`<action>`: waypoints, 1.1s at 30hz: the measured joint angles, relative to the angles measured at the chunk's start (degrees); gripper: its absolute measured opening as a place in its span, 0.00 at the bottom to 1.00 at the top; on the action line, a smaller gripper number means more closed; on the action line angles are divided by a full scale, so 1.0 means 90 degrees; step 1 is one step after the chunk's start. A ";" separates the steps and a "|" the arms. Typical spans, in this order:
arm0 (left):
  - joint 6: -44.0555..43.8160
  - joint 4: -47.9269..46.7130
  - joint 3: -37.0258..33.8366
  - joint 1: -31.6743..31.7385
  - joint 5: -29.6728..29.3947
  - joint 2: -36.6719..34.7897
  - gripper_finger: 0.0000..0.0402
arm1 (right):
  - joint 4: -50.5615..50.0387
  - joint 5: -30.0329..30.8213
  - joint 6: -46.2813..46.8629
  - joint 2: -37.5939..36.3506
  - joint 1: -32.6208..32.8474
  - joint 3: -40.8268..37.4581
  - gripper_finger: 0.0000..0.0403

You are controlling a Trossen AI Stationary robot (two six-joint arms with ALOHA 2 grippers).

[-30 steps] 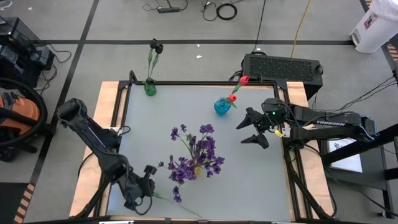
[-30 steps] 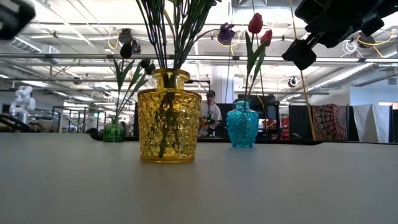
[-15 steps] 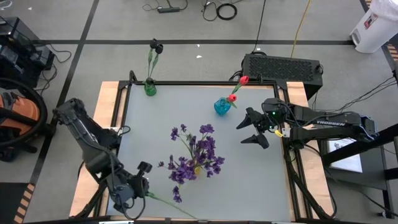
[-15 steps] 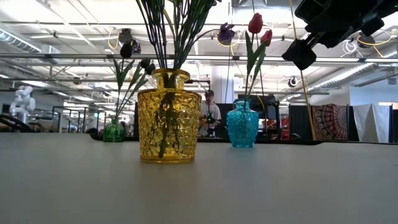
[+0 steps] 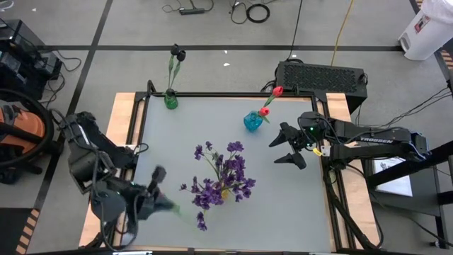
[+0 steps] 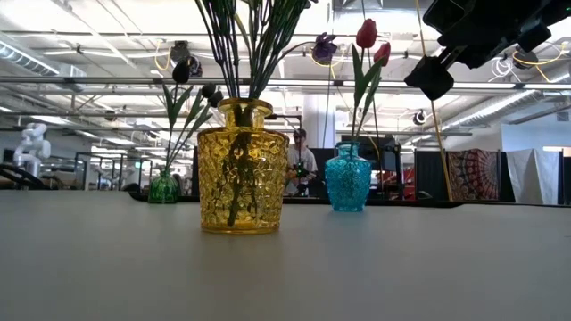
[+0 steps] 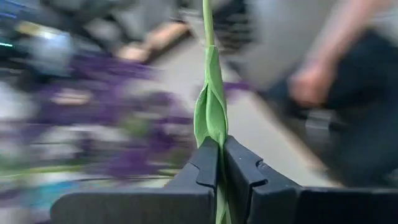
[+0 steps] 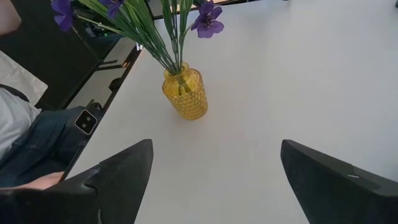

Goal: Sort flowers into vase by color
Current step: Put the pink flower into the blue vase

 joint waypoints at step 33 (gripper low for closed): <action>0.3814 0.0163 0.0523 0.4776 -0.2956 0.0002 0.03 | 0.0001 0.0002 0.0000 0.0000 0.0000 0.0000 0.86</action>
